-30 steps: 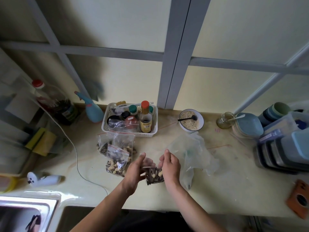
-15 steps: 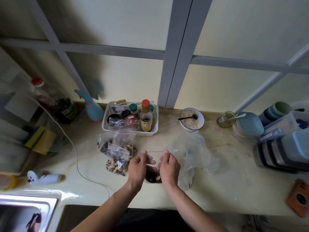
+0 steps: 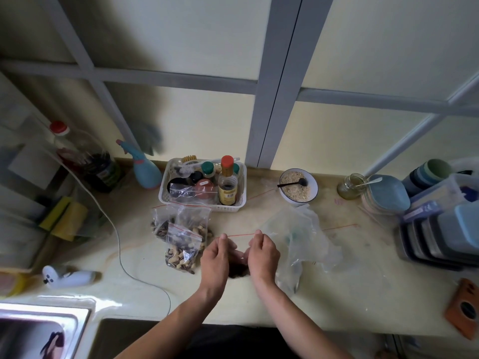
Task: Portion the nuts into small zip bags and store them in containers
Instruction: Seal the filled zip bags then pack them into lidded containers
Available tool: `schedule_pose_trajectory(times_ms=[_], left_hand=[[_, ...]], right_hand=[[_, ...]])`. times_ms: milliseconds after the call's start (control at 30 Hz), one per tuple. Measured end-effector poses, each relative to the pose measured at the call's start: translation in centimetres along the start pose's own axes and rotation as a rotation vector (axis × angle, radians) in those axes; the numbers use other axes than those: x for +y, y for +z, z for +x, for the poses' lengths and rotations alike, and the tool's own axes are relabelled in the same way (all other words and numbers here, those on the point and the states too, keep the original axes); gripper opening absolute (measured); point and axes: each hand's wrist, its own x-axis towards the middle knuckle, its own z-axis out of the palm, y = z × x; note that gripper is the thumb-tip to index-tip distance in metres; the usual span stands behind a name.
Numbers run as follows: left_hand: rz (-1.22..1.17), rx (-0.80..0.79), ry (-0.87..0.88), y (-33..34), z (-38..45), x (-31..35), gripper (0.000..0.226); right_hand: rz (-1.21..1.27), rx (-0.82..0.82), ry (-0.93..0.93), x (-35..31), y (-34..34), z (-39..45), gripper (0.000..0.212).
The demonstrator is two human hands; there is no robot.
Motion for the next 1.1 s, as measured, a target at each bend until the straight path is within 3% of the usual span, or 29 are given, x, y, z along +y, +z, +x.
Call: schedule_pose_trajectory(times_ms=[267, 500, 667, 867, 1100], left_hand=[[-0.169, -0.2, -0.152, -1.3, 0.3, -0.9, 0.049], [-0.177, -0.494, -0.274, -3.2, 0.8, -1.2, 0.03], [-0.218, -0.511, -0.375, -3.7, 0.7, -1.2, 0.032], [-0.023, -0.541, -0.375, -3.7, 1.2, 0.2, 0.045], [0.042, -0.443, -0.299, -2.4, 2.0, 0.2, 0.021]], right_hand=[[0.006, 0.033, -0.166, 0.6, -0.4, 0.0, 0.049], [-0.051, -0.022, -0.197, 1.4, -1.3, 0.2, 0.039], [-0.073, -0.099, -0.175, 1.5, -1.5, 0.3, 0.037], [-0.213, -0.283, -0.28, 1.2, -2.2, 0.9, 0.037], [-0.259, -0.325, -0.323, 0.8, -2.4, 0.7, 0.037]])
